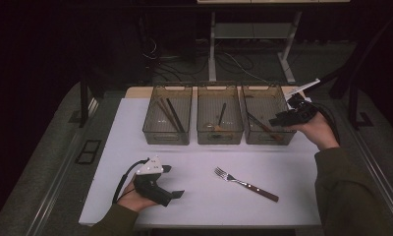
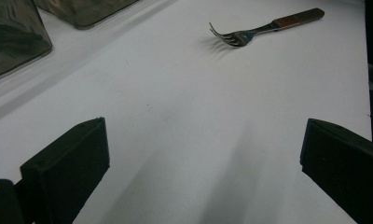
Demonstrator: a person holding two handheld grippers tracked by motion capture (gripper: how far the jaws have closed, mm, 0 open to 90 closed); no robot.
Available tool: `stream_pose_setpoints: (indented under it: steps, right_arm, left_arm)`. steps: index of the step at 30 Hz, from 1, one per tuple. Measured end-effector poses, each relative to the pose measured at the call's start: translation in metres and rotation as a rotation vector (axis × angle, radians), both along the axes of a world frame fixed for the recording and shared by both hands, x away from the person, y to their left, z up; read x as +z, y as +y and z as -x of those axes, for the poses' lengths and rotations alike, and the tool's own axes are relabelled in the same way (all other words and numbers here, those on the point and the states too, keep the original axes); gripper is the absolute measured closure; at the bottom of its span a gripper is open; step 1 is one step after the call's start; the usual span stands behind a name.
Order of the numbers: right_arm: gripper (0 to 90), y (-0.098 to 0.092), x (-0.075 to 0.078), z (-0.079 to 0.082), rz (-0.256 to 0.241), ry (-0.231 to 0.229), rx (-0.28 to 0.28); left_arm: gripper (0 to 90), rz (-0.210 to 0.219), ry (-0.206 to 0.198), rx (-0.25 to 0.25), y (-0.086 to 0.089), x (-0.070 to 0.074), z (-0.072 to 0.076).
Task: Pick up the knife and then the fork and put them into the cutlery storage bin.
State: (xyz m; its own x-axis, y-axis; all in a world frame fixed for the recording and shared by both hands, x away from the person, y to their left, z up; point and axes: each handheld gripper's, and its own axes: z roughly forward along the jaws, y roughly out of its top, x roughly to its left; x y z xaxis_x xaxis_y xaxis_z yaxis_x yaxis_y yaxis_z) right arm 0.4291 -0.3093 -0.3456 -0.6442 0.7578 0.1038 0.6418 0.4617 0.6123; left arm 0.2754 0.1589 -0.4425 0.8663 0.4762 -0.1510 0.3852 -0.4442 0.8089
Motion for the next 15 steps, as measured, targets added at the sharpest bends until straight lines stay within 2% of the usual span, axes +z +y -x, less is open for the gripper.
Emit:
stream_pose_setpoints:
  steps: [4,8,15]
  right_arm:
    - [49.8,0.002,0.003,0.018,0.004,-0.018,0.019]
    - [48.6,0.008,-0.001,0.035,0.041,-0.034,0.048]
    - [46.4,0.019,-0.014,0.061,0.035,-0.020,0.110]
  left_arm:
    - [0.5,-0.001,0.001,0.002,0.000,0.000,0.000]
    - [0.0,-0.001,-0.001,0.013,0.001,0.000,0.000]
    - [0.0,0.007,0.002,0.015,0.003,0.001,0.000]
